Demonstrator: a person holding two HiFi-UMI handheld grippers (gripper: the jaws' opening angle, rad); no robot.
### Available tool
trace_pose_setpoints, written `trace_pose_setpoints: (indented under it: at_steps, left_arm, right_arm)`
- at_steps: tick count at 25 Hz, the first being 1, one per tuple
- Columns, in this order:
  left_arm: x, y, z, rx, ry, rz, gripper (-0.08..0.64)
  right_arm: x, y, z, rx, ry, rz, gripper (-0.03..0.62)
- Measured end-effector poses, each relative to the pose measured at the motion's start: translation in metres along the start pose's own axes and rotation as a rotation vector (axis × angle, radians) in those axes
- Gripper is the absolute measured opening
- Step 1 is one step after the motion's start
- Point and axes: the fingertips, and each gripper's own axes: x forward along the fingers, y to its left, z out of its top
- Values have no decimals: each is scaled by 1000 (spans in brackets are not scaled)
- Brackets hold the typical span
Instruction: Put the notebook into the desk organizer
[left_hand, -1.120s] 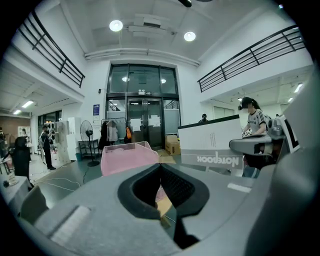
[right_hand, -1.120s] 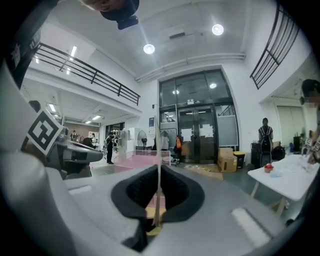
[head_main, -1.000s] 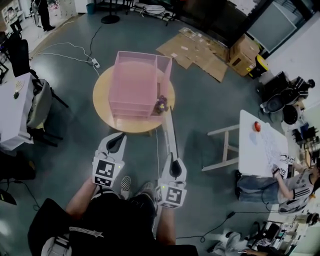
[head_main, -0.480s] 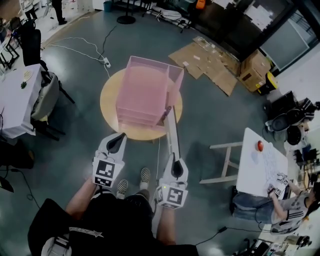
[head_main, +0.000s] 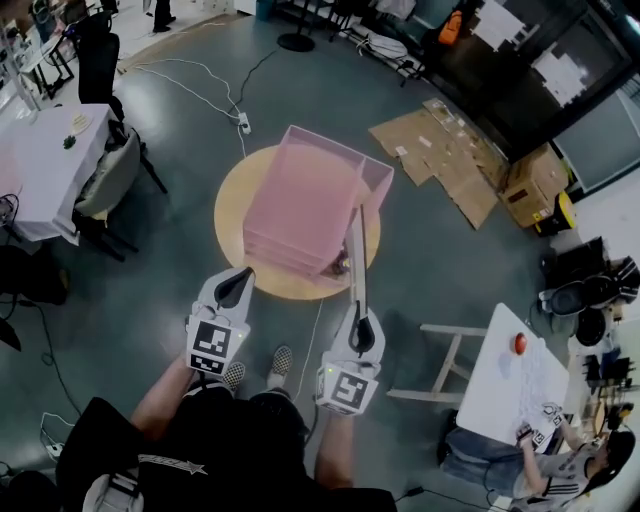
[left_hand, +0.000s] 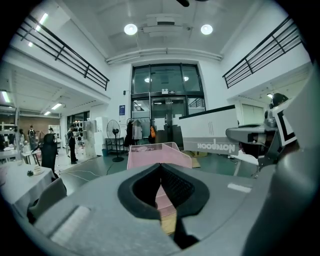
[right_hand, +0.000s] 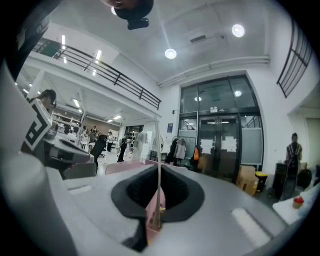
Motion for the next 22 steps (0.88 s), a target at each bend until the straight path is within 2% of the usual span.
trace_pose_setpoints:
  at_steps: [3, 5, 11, 15, 22]
  left_arm:
    - [3, 5, -3, -14, 10, 35, 11]
    - [4, 7, -4, -22, 17, 55, 11]
    - [0, 22, -12, -46, 37, 122, 11]
    - [-3, 30, -17, -65, 52, 164, 11]
    - [-17, 45, -42, -111, 83, 236, 11]
  right_arm:
    - [21, 2, 15, -165, -32, 22, 14]
    - [35, 3, 22, -273, -18, 24, 14]
    - [75, 15, 34, -465, -16, 6, 14]
    - [99, 33, 43, -647, -46, 5, 14]
    - [138, 82, 13, -906, -37, 107, 14]
